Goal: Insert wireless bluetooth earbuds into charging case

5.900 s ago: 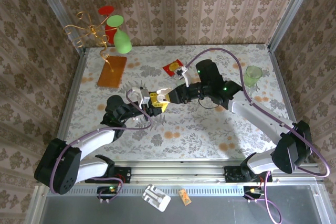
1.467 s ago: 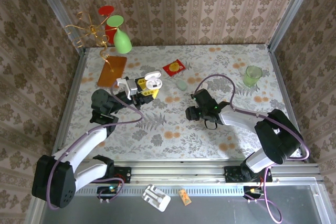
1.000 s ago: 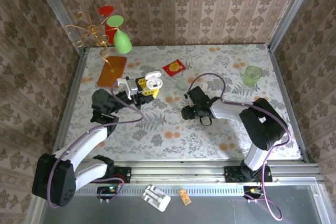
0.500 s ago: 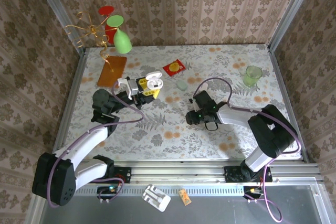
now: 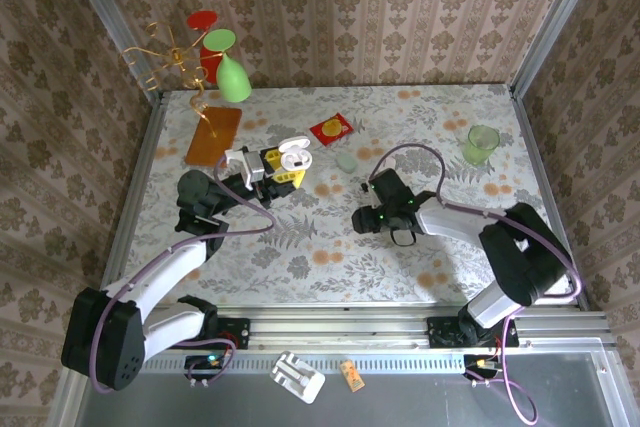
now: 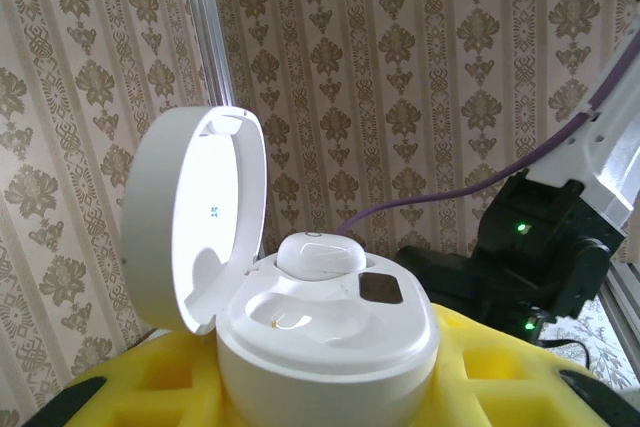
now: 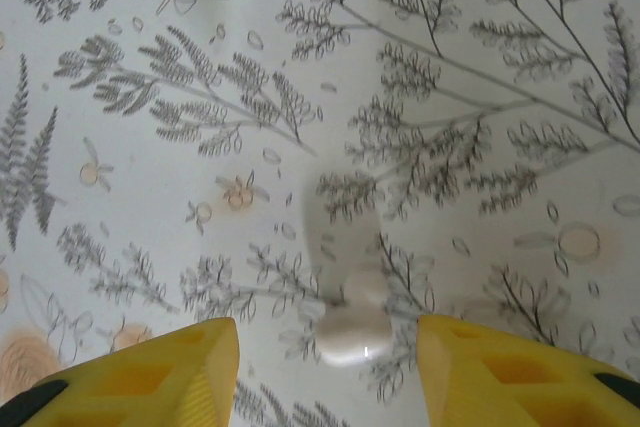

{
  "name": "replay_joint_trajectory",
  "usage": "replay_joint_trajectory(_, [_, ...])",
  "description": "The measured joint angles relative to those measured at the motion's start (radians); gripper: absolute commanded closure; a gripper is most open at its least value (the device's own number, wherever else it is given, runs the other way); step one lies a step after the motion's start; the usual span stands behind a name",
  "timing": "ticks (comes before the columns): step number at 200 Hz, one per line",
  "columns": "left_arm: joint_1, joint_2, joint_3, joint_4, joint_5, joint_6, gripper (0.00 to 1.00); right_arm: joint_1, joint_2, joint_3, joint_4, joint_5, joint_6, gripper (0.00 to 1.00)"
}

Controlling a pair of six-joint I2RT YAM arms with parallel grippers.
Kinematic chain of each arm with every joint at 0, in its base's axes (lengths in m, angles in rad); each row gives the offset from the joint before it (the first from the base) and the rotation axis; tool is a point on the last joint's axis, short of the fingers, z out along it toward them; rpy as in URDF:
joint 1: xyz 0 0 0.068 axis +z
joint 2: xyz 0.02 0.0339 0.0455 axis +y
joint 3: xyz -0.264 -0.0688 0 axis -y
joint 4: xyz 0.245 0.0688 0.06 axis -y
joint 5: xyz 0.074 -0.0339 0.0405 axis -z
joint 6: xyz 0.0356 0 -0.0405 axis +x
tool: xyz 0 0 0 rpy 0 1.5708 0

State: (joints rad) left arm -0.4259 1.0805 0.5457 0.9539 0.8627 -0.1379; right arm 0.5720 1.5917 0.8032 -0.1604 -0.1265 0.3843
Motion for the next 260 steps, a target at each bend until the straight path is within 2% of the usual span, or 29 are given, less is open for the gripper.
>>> replay_joint_trajectory(35, [0.000,-0.001,-0.003,0.002,-0.004,0.000,0.74,0.000,0.061,0.031,0.003,-0.014,-0.014,0.60])
replay_joint_trajectory(81, [0.000,-0.011,-0.004,0.000,-0.007,0.000,0.74,0.026,0.010,-0.040,0.023,-0.037,0.009,0.63])
replay_joint_trajectory(91, [0.000,-0.011,-0.004,0.000,-0.007,0.000,0.74,0.042,-0.012,-0.059,0.021,-0.041,0.019,0.61])
replay_joint_trajectory(115, [-0.001,-0.011,-0.005,0.001,-0.007,0.000,0.74,0.068,-0.060,-0.073,0.002,-0.039,0.039,0.48])
replay_joint_trajectory(135, [-0.006,-0.011,-0.007,0.003,-0.007,0.000,0.74,0.070,-0.106,-0.072,-0.016,-0.016,0.040,0.47])
replay_joint_trajectory(149, [-0.007,-0.011,-0.010,0.003,-0.008,0.000,0.74,0.070,-0.125,-0.069,-0.032,0.003,0.028,0.51])
replay_joint_trajectory(177, [-0.006,-0.014,-0.011,0.003,-0.013,0.000,0.74,0.082,-0.116,-0.016,-0.111,0.066,-0.049,0.56])
replay_joint_trajectory(197, [0.005,-0.048,-0.023,-0.024,-0.020,0.003,0.74,0.130,-0.089,0.055,-0.168,0.150,-0.126,0.61])
replay_joint_trajectory(231, [0.035,-0.145,-0.028,-0.098,-0.042,0.034,0.74,0.218,-0.041,0.136,-0.236,0.260,-0.269,0.61])
replay_joint_trajectory(260, [0.045,-0.175,-0.029,-0.127,-0.049,0.046,0.74,0.243,0.015,0.183,-0.299,0.305,-0.405,0.61])
